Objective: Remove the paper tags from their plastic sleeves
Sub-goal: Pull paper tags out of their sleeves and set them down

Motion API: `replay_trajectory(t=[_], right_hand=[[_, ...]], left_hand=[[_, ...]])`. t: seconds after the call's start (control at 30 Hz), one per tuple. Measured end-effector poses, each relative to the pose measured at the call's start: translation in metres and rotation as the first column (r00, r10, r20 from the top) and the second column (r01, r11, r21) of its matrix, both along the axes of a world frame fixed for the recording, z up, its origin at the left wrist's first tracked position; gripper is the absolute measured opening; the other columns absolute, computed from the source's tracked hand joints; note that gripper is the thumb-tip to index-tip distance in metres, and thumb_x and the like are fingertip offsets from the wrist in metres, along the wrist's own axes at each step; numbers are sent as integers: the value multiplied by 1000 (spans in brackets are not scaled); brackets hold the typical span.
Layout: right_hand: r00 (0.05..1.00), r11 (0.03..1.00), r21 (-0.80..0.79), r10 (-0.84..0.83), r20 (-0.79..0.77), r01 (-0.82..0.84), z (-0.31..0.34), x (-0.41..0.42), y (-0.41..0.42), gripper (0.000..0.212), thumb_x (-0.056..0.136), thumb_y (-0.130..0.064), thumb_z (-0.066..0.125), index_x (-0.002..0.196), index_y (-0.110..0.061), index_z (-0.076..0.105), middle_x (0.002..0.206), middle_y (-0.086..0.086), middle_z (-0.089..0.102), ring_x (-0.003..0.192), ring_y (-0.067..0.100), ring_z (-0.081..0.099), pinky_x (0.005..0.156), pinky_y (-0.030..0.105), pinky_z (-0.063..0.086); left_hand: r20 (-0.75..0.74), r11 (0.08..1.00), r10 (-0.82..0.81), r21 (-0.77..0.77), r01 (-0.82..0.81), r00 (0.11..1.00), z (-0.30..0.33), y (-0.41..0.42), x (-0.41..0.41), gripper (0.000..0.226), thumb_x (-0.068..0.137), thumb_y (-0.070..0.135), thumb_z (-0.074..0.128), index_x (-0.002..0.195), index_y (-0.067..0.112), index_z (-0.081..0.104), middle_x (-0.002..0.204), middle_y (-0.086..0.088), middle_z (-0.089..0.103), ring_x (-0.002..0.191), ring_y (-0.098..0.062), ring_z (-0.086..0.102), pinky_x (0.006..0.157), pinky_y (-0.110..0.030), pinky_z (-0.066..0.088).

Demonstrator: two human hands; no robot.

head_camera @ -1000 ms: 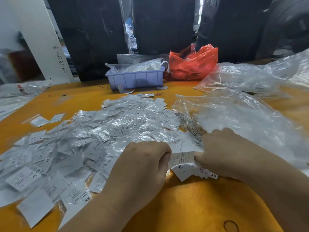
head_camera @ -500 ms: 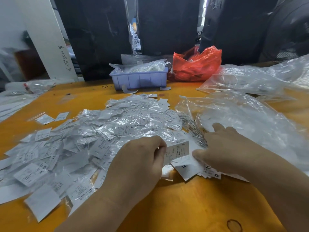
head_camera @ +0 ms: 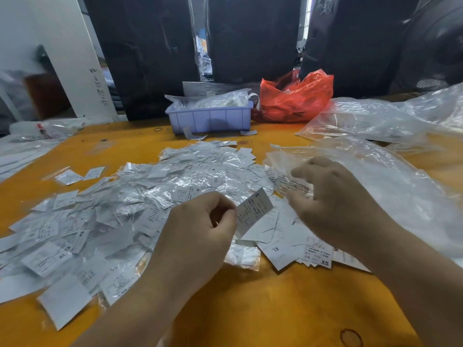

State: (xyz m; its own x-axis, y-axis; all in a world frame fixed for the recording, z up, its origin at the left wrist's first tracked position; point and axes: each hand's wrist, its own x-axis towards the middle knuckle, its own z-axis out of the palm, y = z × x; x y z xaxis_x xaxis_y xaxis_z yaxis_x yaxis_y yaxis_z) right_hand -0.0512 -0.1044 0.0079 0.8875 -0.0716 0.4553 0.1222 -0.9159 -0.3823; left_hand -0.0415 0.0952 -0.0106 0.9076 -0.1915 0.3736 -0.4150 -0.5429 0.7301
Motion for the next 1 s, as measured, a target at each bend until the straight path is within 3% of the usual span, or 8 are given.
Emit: replay_trajectory(t=[0.07,0.17,0.3,0.47,0.57,0.7,0.8,1.0], right_hand=[[992,994,94,41,119,-53,4,-2,1,30,89,-16,64,118,-11,66,103,-8,60,98,9,55,83,9,41],[980,944,299,92,175,-142,7,-6,5,16,85,-12,70,99,-19,73,91,-10,70,82,3,64,76,11,51],[970,698,673,175,168,-242,11,-10,10,14,75,-6,78,79,-18,73,73,-4,73,70,9,69,67,17,56],[949,310,941,315,29,-132,9,-3,12,44,73,6,70,111,-14,60,66,1,62,64,14,62,64,30,52],[913,140,989,408,-11,-50,8,-2,15,57,63,-1,65,119,-11,58,75,7,55,56,13,53,57,27,52],[855,36,999,518,-5,-16,7,-2,15,50,66,-3,61,116,-2,64,74,9,52,55,13,50,55,27,52],[825,-12,1000,565,16,-11,6,-3,14,33,69,-2,59,97,1,74,69,7,51,55,14,49,54,27,52],[775,-11,1000,632,10,-4,4,-7,19,16,70,-8,64,83,-7,74,74,8,47,55,13,48,56,29,52]], left_hand=[[-13,1000,11,-26,-12,1000,1,2,1,21,90,22,61,71,30,66,66,25,64,56,3,56,45,-9,38],[-33,999,14,-50,-16,999,2,4,2,19,90,24,60,74,29,67,68,24,66,61,3,58,46,-10,40],[-117,991,0,-136,-16,993,3,8,4,18,90,23,61,75,27,69,69,17,68,60,-1,59,49,-13,45],[-208,956,-18,-291,-44,978,4,11,9,17,93,17,58,80,23,68,64,14,67,53,1,54,47,-11,42],[-245,926,-19,-371,-76,969,3,13,11,17,95,17,56,84,21,67,63,14,66,53,-1,54,48,-10,42],[-268,908,6,-402,-118,963,5,14,13,11,95,17,56,89,22,65,67,12,68,54,-2,56,48,-13,44],[-251,907,67,-389,-164,966,5,16,14,17,93,15,58,94,32,58,69,4,64,52,0,57,49,-23,48],[-230,946,-13,-317,-62,973,5,13,11,32,89,6,51,77,29,70,62,8,64,55,-6,53,49,-19,43]])
